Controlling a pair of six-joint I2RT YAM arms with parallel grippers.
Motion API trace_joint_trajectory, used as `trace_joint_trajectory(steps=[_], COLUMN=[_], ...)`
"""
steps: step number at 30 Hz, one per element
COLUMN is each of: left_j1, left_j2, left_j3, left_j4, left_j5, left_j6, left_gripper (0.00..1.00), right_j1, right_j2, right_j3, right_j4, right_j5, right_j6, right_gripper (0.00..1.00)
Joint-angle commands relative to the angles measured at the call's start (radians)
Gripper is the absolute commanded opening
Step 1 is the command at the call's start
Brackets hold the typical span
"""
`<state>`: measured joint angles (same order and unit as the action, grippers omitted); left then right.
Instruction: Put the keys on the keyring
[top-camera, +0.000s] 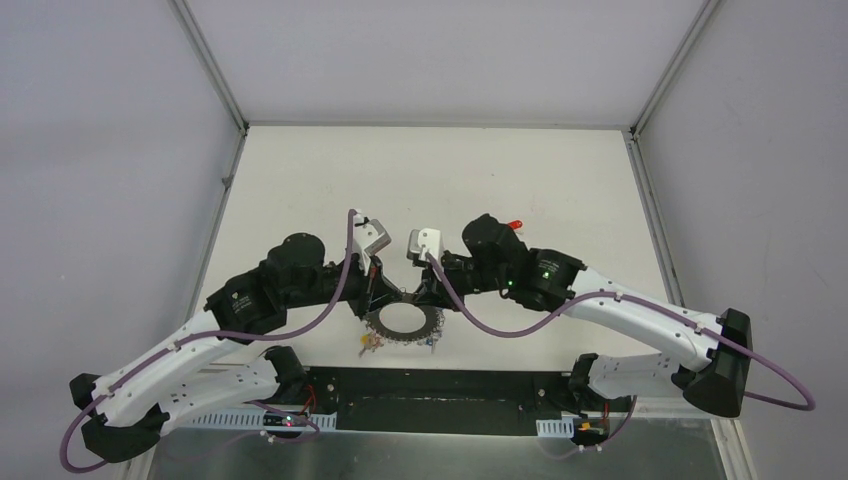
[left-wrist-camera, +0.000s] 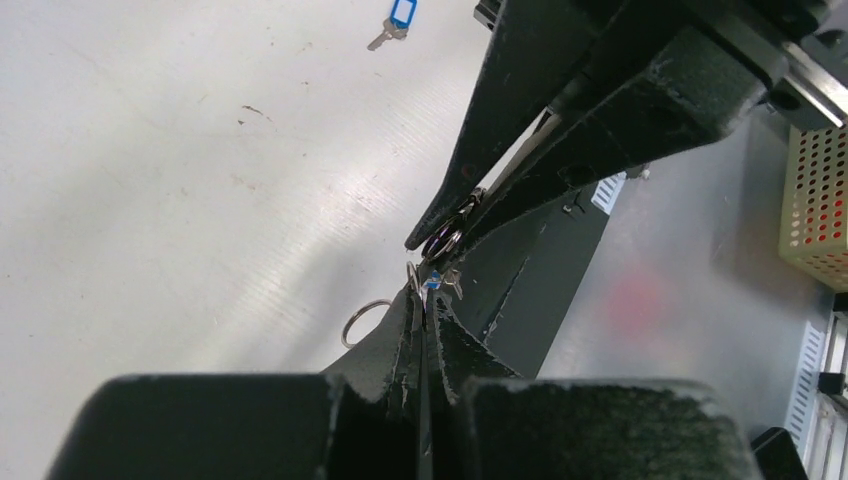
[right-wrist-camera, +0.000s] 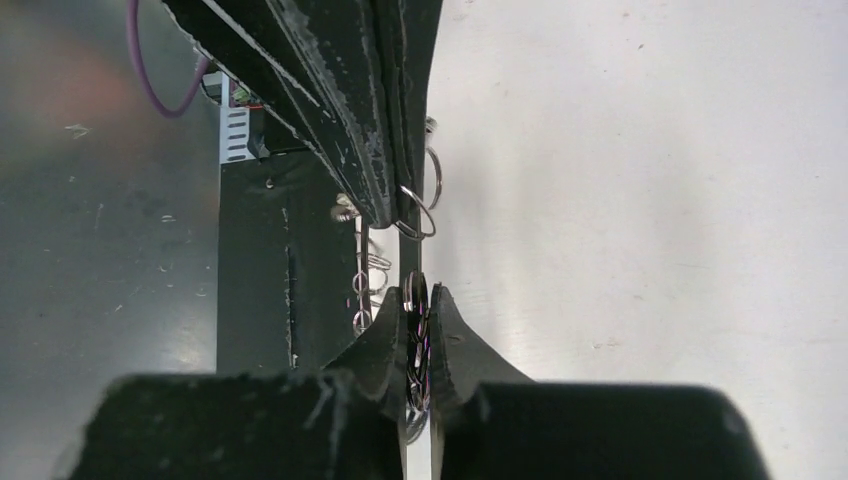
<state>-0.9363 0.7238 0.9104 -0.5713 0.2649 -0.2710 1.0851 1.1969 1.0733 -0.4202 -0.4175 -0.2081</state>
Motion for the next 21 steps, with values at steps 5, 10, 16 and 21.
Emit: trace_joint_trajectory(steps=[5, 10, 16, 21], left_j1=[-0.001, -0.002, -0.002, -0.002], left_j2=[-0.019, 0.004, 0.055, 0.096], left_j3=[0.062, 0.09, 0.133, 0.175], left_j4=[-0.015, -0.075, -0.161, -0.212], left_j5=[-0.062, -0.082, -0.084, -0.068], left_j6=[-0.117, -0.17, -0.198, -0.181], left_gripper=[0.0, 0.0, 0.0, 0.0], right_j1=[0.022, 0.041, 0.08, 0.115], right_j2=[-0.022, -0.029, -0.024, -0.018], right_j3=[0.047, 0.052, 0.073, 0.085], right_j4=[-0.005, -0.019, -0.066, -0.089], right_j5=[0.068, 0.118, 0.213, 0.302], right_j6=[-0.037, -0.051, -0.083, -0.105], right_gripper=[0.0, 0.0, 0.0, 0.0])
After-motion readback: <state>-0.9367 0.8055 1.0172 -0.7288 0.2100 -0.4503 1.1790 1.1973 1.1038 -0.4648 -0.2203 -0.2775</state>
